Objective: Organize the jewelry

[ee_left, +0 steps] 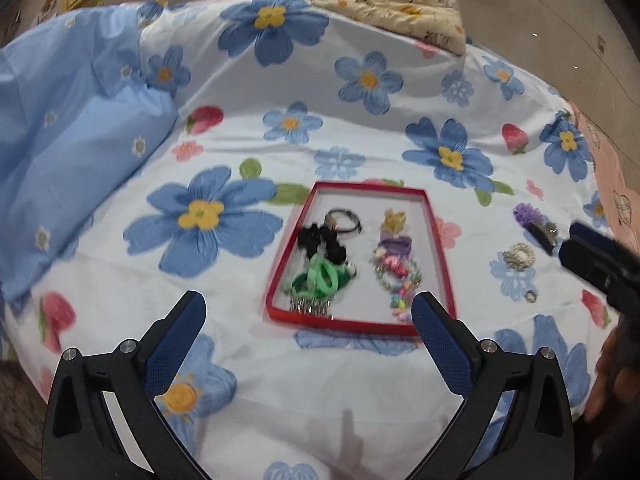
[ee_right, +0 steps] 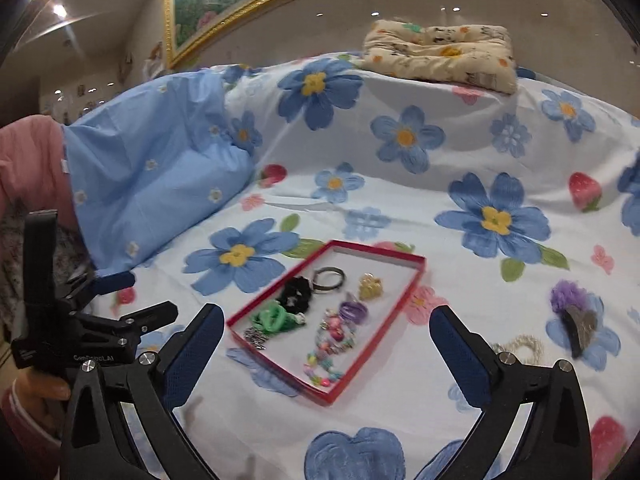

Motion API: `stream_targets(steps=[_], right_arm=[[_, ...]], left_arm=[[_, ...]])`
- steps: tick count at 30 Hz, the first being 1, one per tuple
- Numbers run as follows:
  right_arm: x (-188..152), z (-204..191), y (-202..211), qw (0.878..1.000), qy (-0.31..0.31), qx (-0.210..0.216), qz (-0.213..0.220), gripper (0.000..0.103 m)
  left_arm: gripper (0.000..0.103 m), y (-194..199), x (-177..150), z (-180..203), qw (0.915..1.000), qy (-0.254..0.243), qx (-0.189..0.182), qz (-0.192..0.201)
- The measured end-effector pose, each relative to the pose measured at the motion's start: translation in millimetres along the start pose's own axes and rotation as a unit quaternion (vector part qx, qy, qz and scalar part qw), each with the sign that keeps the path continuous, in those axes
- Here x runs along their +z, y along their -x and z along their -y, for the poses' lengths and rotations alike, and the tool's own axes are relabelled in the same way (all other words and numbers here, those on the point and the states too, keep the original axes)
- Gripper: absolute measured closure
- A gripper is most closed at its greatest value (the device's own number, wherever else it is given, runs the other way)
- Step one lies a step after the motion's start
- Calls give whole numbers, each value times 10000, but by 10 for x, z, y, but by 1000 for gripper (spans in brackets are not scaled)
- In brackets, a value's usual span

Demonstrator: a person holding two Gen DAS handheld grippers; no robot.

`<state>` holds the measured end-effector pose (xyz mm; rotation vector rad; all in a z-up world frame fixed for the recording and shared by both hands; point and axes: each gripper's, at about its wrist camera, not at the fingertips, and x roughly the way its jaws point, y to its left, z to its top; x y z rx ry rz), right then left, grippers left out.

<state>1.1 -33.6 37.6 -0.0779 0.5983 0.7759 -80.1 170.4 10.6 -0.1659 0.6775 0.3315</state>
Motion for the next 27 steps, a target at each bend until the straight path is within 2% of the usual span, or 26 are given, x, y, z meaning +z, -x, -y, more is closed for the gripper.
stream_targets(steps=[3,6,10,16,27], right_arm=[[-276,48,-164,9997,-190,-129,-107,0],[-509,86,-272,9990,-277,-319,-154,0],[-705,126,-365,9986,-368,-301,-230,0],[-828,134,-434,9981,-398,-273,-376,0],[-886,135,-429,9983,-432,-253,-314,0]], left_arm=[[0,-106,-163,-3,9996,41,275,1],[0,-144,-285,-28,9997,184,179,-11],[0,-185,-401,-1,9997,131,195,-83],[0,-151,-502,44,9997,52,229,-9],[0,-120,-576,86,9996,-77,264,74]])
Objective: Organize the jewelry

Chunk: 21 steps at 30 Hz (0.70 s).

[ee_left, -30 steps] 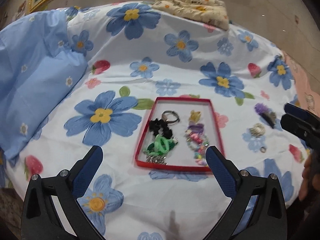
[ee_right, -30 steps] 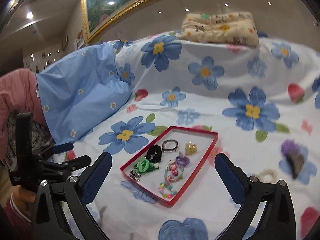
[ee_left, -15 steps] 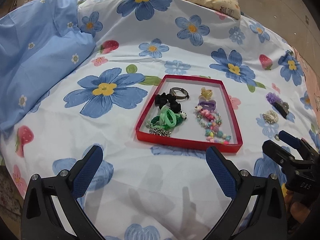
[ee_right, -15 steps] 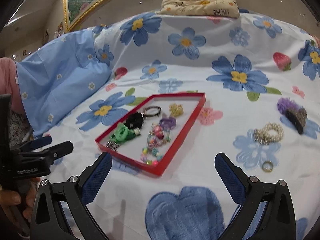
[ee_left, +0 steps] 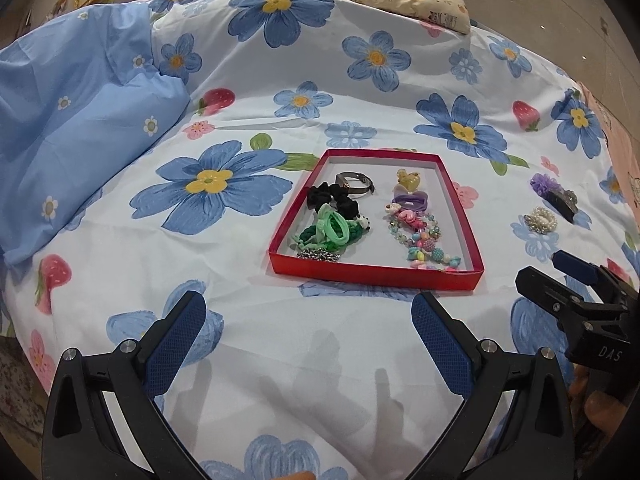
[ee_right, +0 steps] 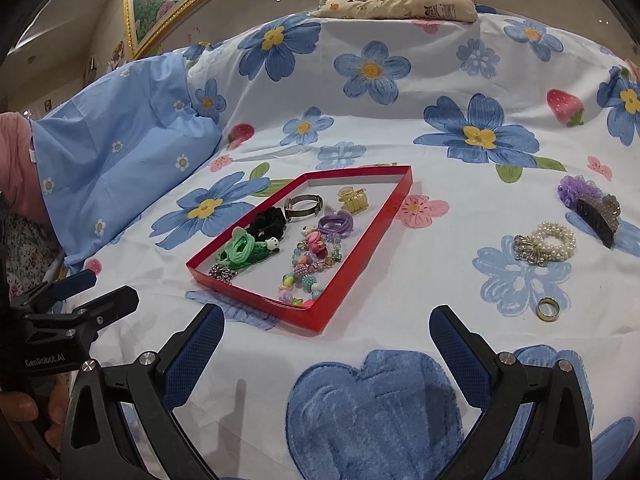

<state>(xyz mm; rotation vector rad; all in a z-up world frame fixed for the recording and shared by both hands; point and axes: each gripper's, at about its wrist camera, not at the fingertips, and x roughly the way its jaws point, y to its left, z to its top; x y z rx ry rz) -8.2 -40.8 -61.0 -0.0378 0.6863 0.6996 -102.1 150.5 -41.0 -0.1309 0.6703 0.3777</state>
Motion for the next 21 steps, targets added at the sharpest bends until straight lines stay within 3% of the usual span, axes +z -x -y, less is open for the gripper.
stream_targets(steps=[21], right_arm=[[29,3,25,10000,15,8,29,0]], left_arm=[[0,32,21,4,10000,50,-47,2]])
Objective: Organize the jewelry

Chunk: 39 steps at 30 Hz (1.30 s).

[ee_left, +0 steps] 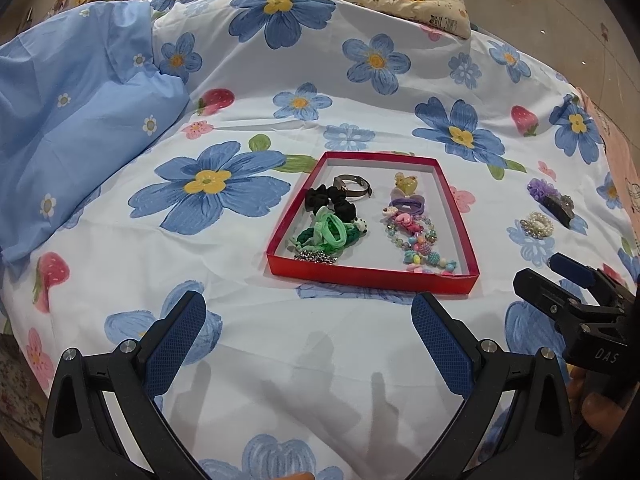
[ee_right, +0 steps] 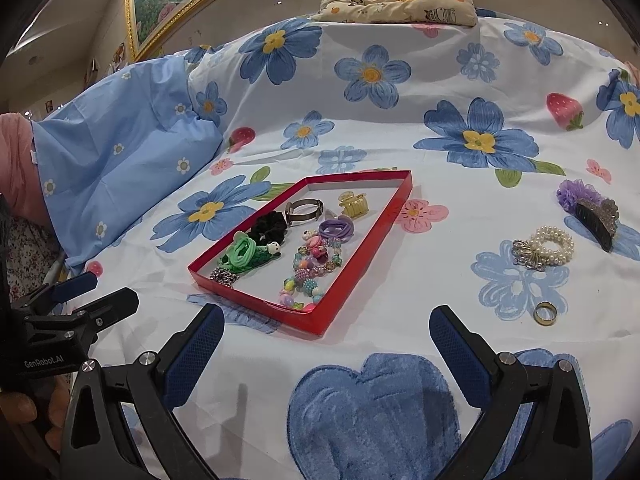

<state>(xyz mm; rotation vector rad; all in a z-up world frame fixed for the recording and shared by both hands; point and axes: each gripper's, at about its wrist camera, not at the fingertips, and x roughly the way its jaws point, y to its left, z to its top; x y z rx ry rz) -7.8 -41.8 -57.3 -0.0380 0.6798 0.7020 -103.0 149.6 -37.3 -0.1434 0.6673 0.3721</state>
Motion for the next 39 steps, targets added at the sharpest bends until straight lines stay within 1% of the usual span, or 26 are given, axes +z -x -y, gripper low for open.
stream_targets(steps=[21,26,39], right_arm=[[-22,-19,-35,10000,39,18,-76,0],[-34,-24,-39,9999,67,33,-90,0],[-32,-30,-31,9999,86,27,-77,0]], left_arm=[[0,-56,-18,7,10000,9,36,-65],[0,-54,-24,8,9999,-10,102,-53],[0,-63,-33,8,9999,-9,86,-51]])
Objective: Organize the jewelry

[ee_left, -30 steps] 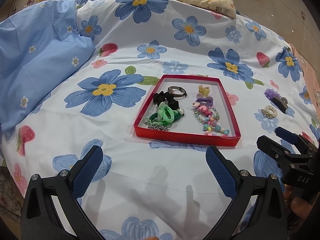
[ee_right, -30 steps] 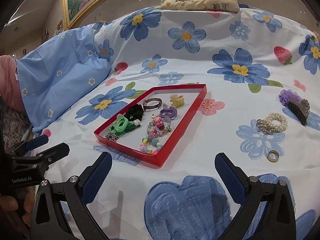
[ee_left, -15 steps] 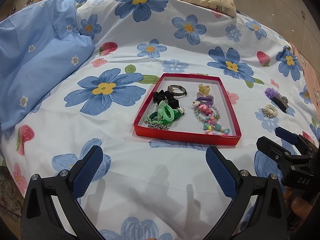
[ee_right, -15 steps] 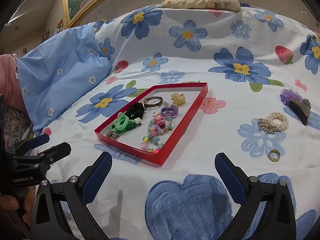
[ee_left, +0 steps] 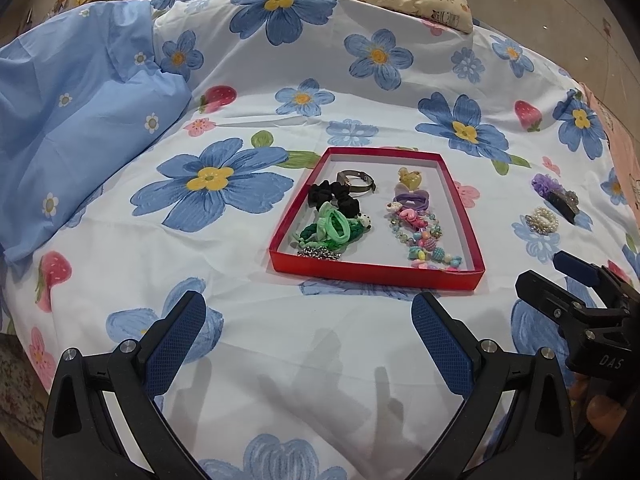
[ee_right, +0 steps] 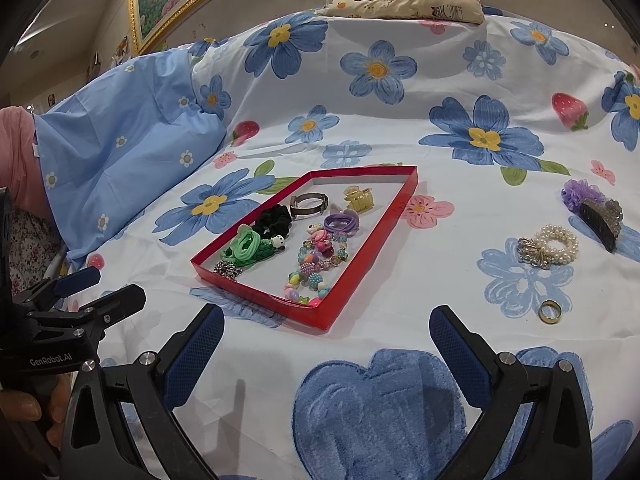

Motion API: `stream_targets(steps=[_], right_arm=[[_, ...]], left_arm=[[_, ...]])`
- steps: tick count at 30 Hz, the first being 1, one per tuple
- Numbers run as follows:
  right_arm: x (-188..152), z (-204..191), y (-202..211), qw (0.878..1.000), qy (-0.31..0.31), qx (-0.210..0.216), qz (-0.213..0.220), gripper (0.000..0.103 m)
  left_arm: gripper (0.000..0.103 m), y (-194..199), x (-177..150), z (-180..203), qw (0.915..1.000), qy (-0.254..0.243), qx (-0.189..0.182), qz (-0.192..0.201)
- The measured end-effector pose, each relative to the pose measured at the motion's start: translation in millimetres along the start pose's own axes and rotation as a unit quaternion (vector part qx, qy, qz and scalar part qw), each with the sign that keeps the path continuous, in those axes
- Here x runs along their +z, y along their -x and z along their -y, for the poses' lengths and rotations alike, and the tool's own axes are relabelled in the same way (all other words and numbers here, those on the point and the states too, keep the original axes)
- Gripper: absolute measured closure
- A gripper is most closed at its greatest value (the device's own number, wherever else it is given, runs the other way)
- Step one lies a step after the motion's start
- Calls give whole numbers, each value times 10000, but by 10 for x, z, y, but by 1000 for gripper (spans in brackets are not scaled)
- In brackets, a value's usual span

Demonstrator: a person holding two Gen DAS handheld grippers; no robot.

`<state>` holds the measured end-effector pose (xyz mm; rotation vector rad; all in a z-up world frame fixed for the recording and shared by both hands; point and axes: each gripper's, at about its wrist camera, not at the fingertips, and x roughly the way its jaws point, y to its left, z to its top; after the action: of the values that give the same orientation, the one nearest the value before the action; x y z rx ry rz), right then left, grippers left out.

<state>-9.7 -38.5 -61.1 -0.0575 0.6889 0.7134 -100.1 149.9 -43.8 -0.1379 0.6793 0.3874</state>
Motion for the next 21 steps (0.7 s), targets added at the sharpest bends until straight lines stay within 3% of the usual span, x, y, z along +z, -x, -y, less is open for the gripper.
stream_targets(steps=[21], right_arm=[[7,-14,5,10000,1,2,4,0]], left_arm=[[0,6,4,-3,10000,15,1,-4]])
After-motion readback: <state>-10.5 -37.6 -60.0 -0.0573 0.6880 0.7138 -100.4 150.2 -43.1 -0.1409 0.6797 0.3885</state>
